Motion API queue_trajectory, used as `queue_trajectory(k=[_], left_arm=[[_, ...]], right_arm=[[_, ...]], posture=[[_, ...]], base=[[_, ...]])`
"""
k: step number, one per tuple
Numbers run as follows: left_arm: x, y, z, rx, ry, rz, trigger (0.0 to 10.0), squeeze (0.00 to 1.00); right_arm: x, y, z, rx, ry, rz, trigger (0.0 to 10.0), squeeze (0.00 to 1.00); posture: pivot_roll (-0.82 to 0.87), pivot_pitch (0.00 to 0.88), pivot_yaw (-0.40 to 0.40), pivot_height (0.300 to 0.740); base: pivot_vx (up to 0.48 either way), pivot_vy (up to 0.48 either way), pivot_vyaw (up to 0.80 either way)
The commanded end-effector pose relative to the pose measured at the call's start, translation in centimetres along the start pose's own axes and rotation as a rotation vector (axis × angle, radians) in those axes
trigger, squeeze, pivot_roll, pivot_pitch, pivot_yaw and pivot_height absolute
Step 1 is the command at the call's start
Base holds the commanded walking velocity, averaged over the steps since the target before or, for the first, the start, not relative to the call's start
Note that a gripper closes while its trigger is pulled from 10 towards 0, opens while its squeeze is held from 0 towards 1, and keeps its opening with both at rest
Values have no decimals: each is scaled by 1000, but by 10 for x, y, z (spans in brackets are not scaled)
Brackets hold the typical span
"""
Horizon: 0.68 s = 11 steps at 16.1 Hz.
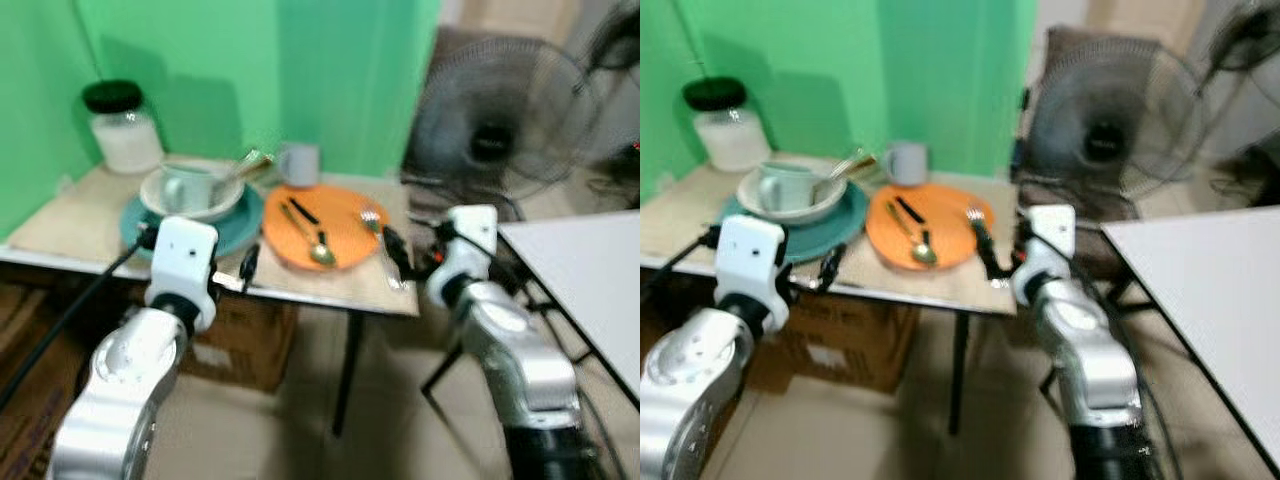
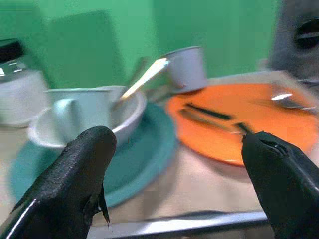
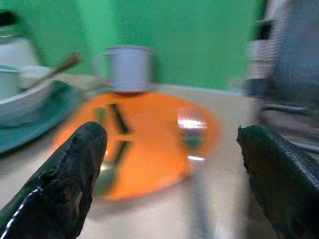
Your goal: Setting the table
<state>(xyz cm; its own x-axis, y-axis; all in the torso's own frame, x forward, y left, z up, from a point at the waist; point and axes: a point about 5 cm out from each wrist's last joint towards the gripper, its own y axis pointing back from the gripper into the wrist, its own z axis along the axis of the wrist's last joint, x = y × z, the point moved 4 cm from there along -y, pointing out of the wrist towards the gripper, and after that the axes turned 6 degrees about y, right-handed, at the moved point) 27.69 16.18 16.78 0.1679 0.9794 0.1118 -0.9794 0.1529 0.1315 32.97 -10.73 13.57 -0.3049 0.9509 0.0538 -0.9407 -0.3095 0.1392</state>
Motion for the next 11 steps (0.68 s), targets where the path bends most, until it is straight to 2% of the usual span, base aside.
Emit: queue_trajectory(k=[1,7,8,9,10,11], left_arm=[[-1,-1,4,-14,-3,-2,10000,0],[0,2,3,-8,-4,8,10000,0],[0,3,-3,15,-52,5,10000,0],[-1,3,-4,20,-64,-7,10000,0],[-3,3,-6,29,-75,-23,10000,0],[-8,4,-8,37,-78,-58,10000,0]], right_arm=[[-2,0,3,-1,22,2,10000,0],[5,-4,2,12,28,57,10000,0],[4,-7,-5,90,-2,58,10000,0],[3,-8,-8,122,-7,56,10000,0],[4,-10,-7,115,-14,72,10000,0],[3,-15,-8,119,22,87,10000,0]], posture=[[35,0,-44,740],[44,0,-61,740],[48,0,-62,740],[46,0,-59,740],[44,0,-55,740],[35,0,-46,740]], base=[[319,0,0],[312,0,0],[0,0,0],[0,0,0],[0,0,0],[0,0,0]])
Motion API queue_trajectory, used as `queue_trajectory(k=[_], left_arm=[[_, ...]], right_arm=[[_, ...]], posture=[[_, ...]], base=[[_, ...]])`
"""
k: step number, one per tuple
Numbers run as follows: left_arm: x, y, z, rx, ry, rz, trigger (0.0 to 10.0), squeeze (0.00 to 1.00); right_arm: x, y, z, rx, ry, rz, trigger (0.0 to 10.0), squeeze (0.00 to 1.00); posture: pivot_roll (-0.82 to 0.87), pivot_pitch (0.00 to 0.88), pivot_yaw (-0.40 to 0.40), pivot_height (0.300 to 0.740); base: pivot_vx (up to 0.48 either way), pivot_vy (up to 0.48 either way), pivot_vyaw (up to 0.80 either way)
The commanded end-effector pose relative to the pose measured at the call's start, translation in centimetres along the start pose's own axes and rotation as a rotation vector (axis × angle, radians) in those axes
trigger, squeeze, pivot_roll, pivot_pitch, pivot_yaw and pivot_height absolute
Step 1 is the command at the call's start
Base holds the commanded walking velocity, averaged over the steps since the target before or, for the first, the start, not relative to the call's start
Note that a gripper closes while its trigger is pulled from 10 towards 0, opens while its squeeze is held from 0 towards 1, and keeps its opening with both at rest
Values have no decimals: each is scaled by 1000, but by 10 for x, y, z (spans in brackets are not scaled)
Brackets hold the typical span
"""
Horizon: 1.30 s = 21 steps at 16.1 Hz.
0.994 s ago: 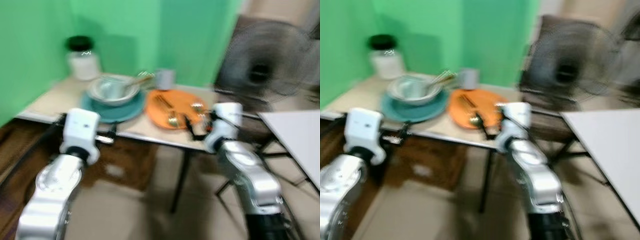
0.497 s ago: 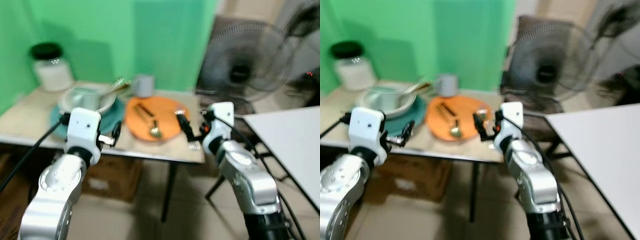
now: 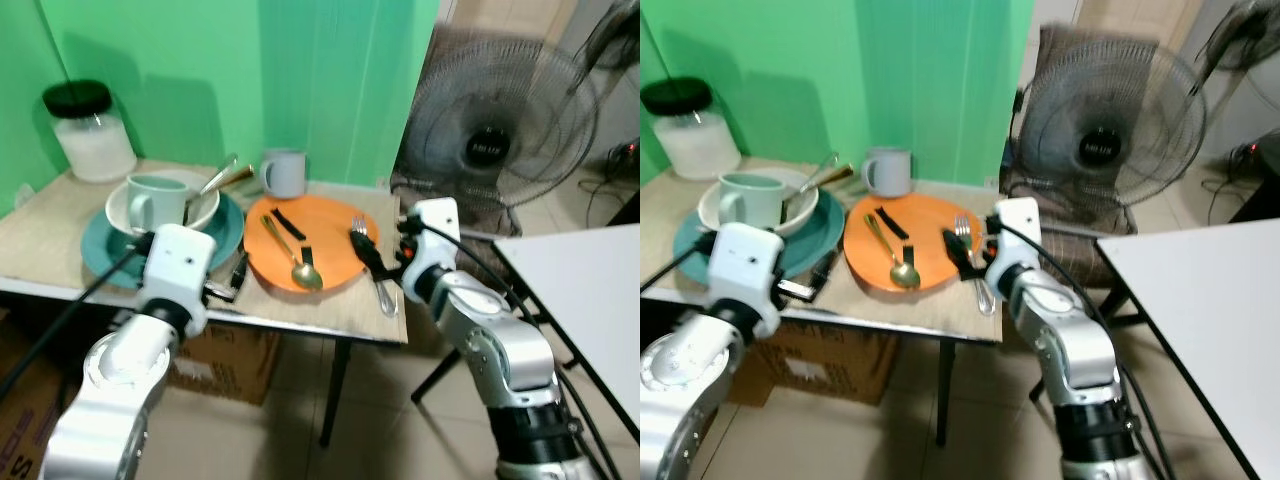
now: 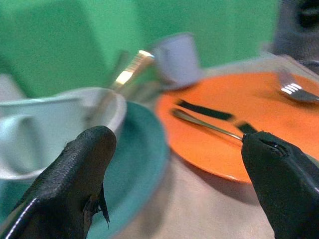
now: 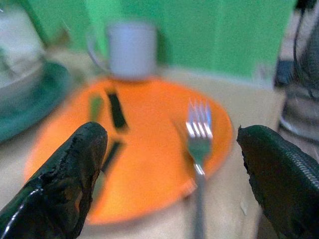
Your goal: Setting the table
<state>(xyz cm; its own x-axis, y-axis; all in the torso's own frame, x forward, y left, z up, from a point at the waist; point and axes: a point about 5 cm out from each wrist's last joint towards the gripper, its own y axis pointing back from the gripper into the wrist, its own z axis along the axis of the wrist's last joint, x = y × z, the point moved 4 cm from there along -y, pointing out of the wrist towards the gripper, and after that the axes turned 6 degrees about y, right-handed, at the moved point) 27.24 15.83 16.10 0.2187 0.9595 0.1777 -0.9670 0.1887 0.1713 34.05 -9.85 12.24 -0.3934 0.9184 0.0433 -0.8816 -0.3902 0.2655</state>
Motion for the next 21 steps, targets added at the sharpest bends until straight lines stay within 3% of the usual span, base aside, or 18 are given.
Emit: queue_trajectory(k=[1,3,8,9,10,11,12,13,14,19,21], left_arm=[[-6,1,-2,6,-8,-44,10000,0],[-12,1,-7,35,-19,-119,10000,0],[-16,3,-16,75,-20,-223,10000,0],[-17,5,-16,76,-21,-236,10000,0],[-18,5,-16,78,-22,-245,10000,0],[-19,7,-17,81,-23,-259,10000,0],[-20,7,-17,82,-23,-264,10000,0],[-21,8,-18,84,-22,-267,10000,0],[-23,9,-19,83,-19,-272,10000,0],[-26,12,-21,88,-10,-288,10000,0],[-27,12,-22,91,-15,-293,10000,0]], right_arm=[[-3,-3,2,3,27,6,10000,0],[-4,-17,-4,95,64,72,10000,0],[-22,-43,-7,190,83,29,10000,0],[-22,-46,-7,195,82,34,6667,0],[-22,-49,-7,197,82,42,4824,0],[-17,-54,-5,197,80,60,4471,0],[-13,-59,-3,193,77,73,4745,0],[-11,-63,-3,202,93,63,8157,0],[-13,-66,-3,214,97,39,8510,0],[-9,-74,-6,215,57,43,9059,0],[-12,-78,-6,228,56,-38,7961,0]], posture=[[32,0,-43,740],[11,0,-33,740],[-12,4,-53,740],[-13,6,-55,740],[-14,6,-57,740],[-15,8,-64,740],[-14,11,-69,740],[-12,12,-73,740],[-9,12,-77,740],[-6,10,-83,740],[-4,9,-84,740]], base=[[0,0,0],[0,0,0],[0,0,0],[0,0,0],[0,0,0],[0,0,0],[0,0,0],[0,0,0],[0,0,0],[0,0,0],[0,0,0]])
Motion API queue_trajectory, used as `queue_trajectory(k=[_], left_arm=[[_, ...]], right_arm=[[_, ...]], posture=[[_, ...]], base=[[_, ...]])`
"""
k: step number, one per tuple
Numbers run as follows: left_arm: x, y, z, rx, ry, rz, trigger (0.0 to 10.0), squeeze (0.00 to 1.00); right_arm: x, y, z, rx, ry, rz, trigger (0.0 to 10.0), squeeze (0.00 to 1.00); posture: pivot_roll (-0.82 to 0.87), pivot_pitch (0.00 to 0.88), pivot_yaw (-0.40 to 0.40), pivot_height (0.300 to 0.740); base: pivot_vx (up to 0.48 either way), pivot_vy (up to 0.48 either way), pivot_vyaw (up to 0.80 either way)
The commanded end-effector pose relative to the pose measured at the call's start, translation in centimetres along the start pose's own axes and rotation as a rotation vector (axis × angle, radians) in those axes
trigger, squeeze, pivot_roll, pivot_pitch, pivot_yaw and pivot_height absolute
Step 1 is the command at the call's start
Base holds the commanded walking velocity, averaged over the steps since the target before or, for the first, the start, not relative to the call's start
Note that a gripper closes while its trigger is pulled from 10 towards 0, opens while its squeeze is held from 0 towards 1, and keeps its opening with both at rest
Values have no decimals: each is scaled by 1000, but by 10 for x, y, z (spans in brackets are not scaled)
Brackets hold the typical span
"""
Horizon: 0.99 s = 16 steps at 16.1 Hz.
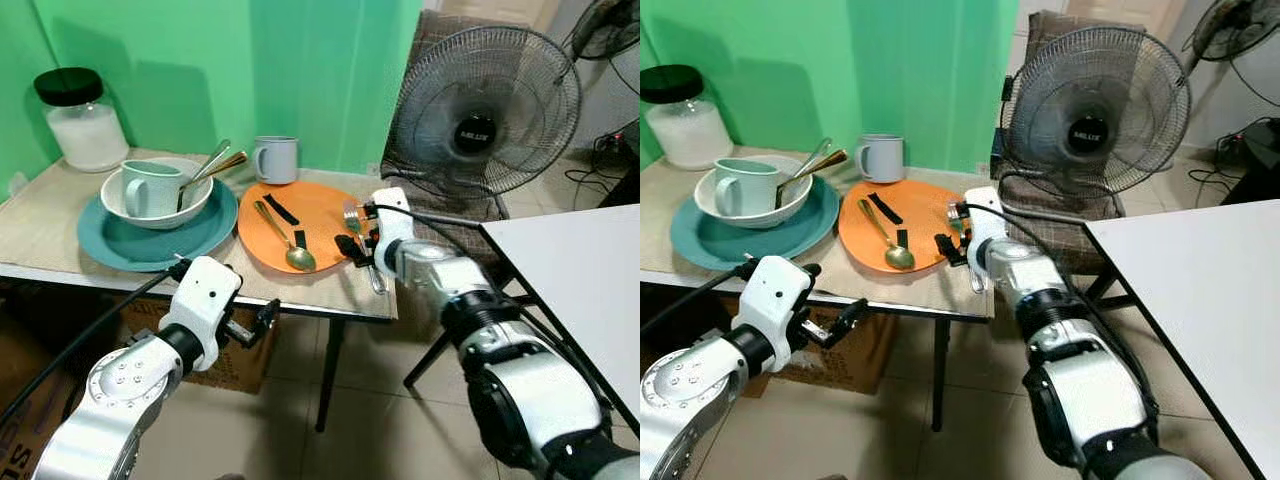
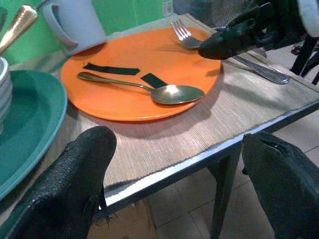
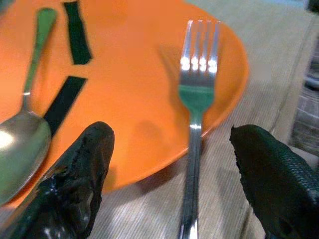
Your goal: Setting the table
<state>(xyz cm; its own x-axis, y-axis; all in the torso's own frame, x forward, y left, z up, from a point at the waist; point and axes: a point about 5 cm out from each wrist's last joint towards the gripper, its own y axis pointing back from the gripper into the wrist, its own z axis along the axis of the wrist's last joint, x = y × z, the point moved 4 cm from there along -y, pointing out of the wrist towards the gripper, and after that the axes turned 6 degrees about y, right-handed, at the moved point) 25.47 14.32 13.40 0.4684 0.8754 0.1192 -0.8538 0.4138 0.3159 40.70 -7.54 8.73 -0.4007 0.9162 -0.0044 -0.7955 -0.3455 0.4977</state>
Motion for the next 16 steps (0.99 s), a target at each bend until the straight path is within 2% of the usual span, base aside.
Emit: queue_trajectory(k=[1,3,4,7,8,10,13,16], left_arm=[[-5,2,3,-15,-10,-23,10000,0],[-6,2,2,-11,-11,-28,10000,0],[-9,3,1,-6,-10,-47,10000,0],[-17,5,2,-7,-5,-98,10000,0],[-17,5,1,-6,-7,-97,10000,0],[-17,5,1,-6,-6,-98,10000,0],[-17,7,1,-3,-8,-101,10000,0],[-18,8,2,-2,-6,-101,10000,0]], right_arm=[[-6,1,10,-25,-3,-34,7608,0],[-4,0,11,-25,-2,-29,7255,0],[-4,-1,9,-20,2,-34,5059,0],[-7,-2,5,-6,-6,-59,4039,0],[-7,-2,4,0,-20,-60,3098,0],[-7,-3,1,7,-28,-57,2314,0],[-5,-3,-1,13,-44,-50,0,0],[-4,-4,-5,22,-55,-48,0,0]], posture=[[0,9,-86,740],[1,9,-87,740],[2,8,-89,740],[3,10,-90,740],[3,12,-89,740],[4,14,-90,740],[6,17,-91,740],[15,22,-96,740]], base=[[0,0,0],[0,0,0],[0,0,0],[0,0,0],[0,0,0],[0,0,0],[0,0,0],[0,0,0]])
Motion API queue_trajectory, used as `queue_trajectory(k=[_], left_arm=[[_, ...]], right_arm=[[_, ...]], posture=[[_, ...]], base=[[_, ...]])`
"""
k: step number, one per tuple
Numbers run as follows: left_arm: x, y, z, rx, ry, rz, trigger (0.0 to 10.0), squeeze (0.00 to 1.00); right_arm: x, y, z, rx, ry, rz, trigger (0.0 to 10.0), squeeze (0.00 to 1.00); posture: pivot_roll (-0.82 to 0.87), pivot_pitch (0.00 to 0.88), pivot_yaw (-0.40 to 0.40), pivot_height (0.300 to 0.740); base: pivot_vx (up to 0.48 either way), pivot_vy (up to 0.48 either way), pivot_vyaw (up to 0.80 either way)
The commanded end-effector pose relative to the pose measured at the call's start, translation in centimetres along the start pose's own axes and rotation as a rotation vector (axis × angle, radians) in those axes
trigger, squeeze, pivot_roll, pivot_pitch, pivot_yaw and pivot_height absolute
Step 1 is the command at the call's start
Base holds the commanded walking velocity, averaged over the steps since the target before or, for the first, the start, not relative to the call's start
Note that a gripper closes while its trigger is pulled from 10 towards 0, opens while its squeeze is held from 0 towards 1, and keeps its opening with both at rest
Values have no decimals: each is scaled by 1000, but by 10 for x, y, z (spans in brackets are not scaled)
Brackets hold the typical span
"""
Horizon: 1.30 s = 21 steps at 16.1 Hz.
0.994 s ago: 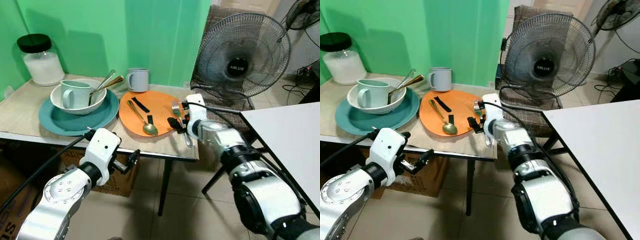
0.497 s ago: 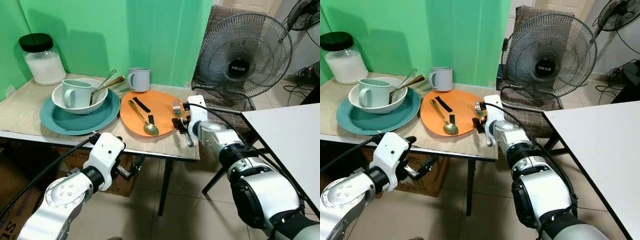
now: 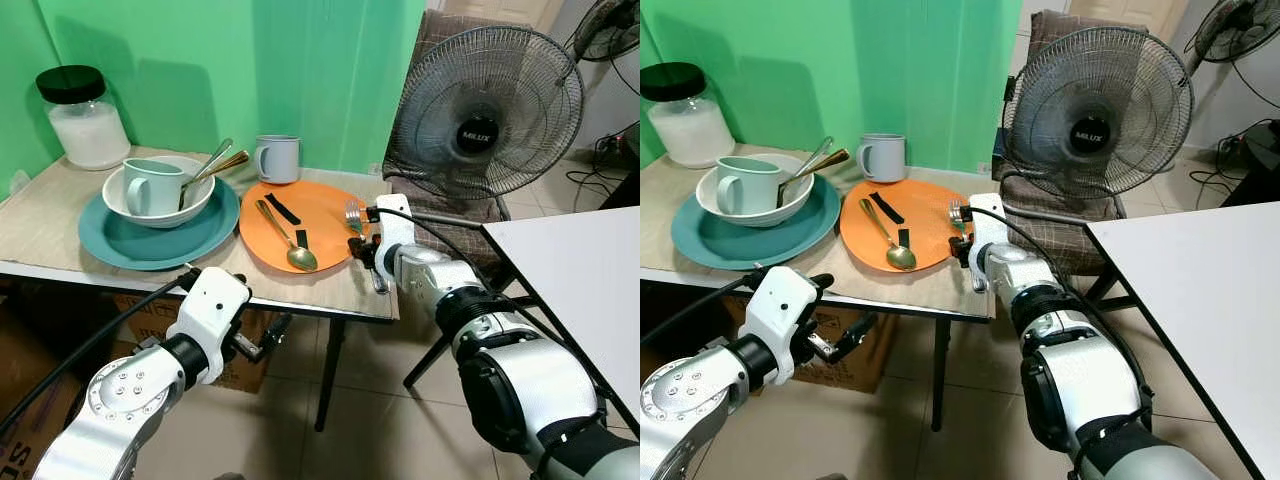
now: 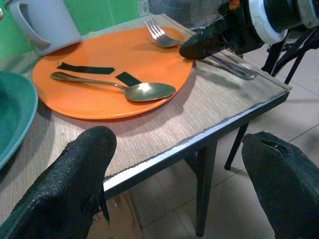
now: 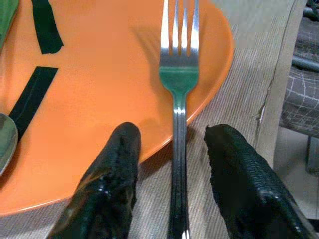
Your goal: Setting the table
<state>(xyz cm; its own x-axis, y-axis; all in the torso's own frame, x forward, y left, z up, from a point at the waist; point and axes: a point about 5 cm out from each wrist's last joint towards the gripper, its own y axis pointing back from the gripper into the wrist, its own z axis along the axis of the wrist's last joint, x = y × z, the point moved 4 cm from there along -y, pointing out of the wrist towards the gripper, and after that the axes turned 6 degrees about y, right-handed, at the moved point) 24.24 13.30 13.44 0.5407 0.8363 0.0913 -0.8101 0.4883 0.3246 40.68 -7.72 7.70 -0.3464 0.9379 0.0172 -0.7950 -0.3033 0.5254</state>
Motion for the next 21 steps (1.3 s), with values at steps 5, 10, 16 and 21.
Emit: queue_trajectory(k=[5,10,16,21], left_arm=[[-5,2,3,2,-4,-20,10000,0],[-4,0,2,9,-4,-20,10000,0],[-4,-1,-1,17,-2,-25,10000,0],[-4,-1,-2,17,-2,-29,10000,0]], right_arm=[[-5,0,0,4,-24,-22,0,0],[-7,0,-1,9,-29,-29,0,0],[-6,1,5,-10,-31,-11,0,0],[-5,2,14,-41,-42,25,0,0]], posture=[[18,26,-95,740],[19,28,-92,740],[16,29,-91,740],[12,26,-88,740]], base=[[0,0,0],[0,0,0],[0,0,0],[0,0,0]])
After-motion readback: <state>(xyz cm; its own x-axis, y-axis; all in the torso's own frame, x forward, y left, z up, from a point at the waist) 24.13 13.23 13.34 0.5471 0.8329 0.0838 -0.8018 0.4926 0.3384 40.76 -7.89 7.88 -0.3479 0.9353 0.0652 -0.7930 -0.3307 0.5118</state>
